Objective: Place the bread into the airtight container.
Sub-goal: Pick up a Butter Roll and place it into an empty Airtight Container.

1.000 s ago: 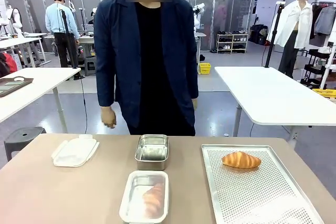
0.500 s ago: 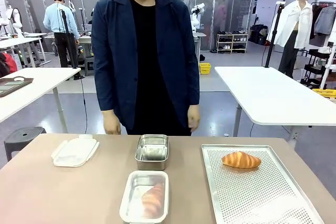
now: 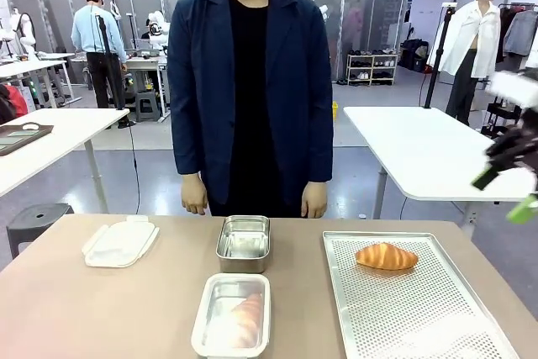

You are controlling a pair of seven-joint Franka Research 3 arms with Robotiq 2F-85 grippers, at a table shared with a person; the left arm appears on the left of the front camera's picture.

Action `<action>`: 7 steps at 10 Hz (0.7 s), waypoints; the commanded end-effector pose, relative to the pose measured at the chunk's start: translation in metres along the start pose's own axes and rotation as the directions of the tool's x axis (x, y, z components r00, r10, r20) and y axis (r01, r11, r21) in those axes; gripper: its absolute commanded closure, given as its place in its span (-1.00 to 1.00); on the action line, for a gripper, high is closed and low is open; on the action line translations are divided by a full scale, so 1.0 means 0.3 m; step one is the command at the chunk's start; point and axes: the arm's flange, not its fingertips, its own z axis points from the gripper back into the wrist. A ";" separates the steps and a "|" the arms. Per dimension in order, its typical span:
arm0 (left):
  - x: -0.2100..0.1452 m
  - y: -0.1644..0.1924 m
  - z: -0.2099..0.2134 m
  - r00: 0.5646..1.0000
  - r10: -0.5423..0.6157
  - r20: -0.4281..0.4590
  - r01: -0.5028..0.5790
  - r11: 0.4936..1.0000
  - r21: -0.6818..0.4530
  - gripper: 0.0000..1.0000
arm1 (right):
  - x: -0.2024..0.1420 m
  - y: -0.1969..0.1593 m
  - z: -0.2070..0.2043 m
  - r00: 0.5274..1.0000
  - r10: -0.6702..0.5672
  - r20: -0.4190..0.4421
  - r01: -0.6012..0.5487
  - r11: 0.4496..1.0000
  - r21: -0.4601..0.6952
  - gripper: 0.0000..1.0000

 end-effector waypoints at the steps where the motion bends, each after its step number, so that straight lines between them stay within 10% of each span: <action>1: 0.004 -0.004 0.007 1.000 -0.008 -0.006 0.008 1.000 -0.010 -1.00 | 0.017 -0.108 -0.069 0.991 0.045 -0.127 -0.038 0.998 0.053 -1.00; 7: 0.004 -0.004 0.007 1.000 -0.008 -0.006 0.008 1.000 -0.010 -1.00 | 0.072 -0.191 -0.207 0.976 0.114 -0.183 -0.106 0.993 0.054 -1.00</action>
